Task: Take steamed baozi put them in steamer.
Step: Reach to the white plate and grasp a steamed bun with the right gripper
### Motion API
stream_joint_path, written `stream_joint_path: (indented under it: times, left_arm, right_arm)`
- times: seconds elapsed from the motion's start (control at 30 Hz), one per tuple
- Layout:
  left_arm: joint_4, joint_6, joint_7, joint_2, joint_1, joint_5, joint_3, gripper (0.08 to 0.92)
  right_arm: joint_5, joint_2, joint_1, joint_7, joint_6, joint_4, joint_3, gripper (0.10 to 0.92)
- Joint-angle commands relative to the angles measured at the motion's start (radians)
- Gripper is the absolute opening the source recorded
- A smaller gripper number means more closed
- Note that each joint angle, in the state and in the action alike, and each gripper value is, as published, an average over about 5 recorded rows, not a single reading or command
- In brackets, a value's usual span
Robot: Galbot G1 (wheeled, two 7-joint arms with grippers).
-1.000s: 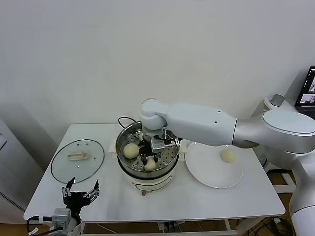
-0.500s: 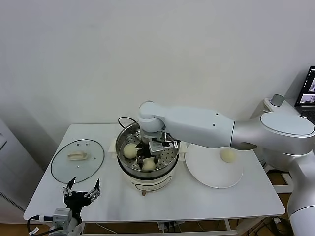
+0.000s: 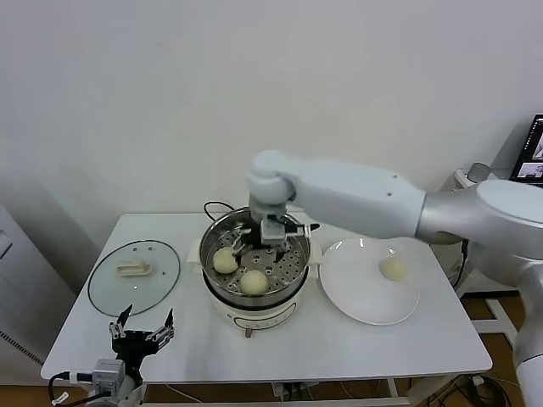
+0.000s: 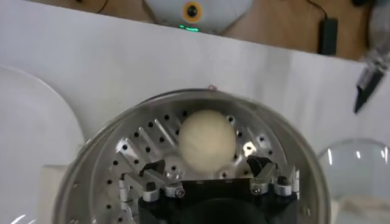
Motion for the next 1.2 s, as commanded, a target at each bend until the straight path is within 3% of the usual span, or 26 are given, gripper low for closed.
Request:
stream_joint_path:
  times: [0.03, 0.17, 0.33, 0.43, 0.63, 0.9, 1.2]
  left_arm:
    - [-0.007, 0.006, 0.004, -0.049, 0.001, -0.014, 0.000, 0.823]
    - [-0.015, 0.017, 0.014, -0.049, -0.001, -0.049, -0.001, 0.823]
    - [-0.019, 0.025, 0.030, -0.049, -0.006, -0.082, -0.005, 0.823]
    - [-0.021, 0.029, 0.034, -0.049, -0.004, -0.093, -0.006, 0.823]
    - [-0.041, 0.039, 0.037, -0.049, 0.015, -0.112, 0.000, 0.823]
    - [-0.048, 0.053, 0.041, -0.049, 0.031, -0.125, 0.007, 0.823]
    - [-0.051, 0.064, 0.042, -0.049, 0.038, -0.123, 0.006, 0.823]
  right_arm:
    - [0.307, -0.255, 0.162, -0.111, -0.560, -0.007, 0.032, 0.823]
    - [0.368, -0.370, 0.168, -0.119, -0.868, -0.057, 0.063, 0.823]
    - [0.304, -0.495, 0.118, -0.115, -0.981, -0.101, 0.092, 0.823]
    - [0.214, -0.561, 0.039, -0.119, -0.953, -0.106, 0.148, 0.823]
    - [-0.105, -0.590, -0.255, -0.103, -0.847, -0.128, 0.381, 0.823]
    - [-0.284, -0.426, -0.519, -0.086, -0.511, -0.362, 0.652, 0.823]
    - [-0.405, -0.349, -0.618, -0.065, -0.433, -0.518, 0.784, 0.823]
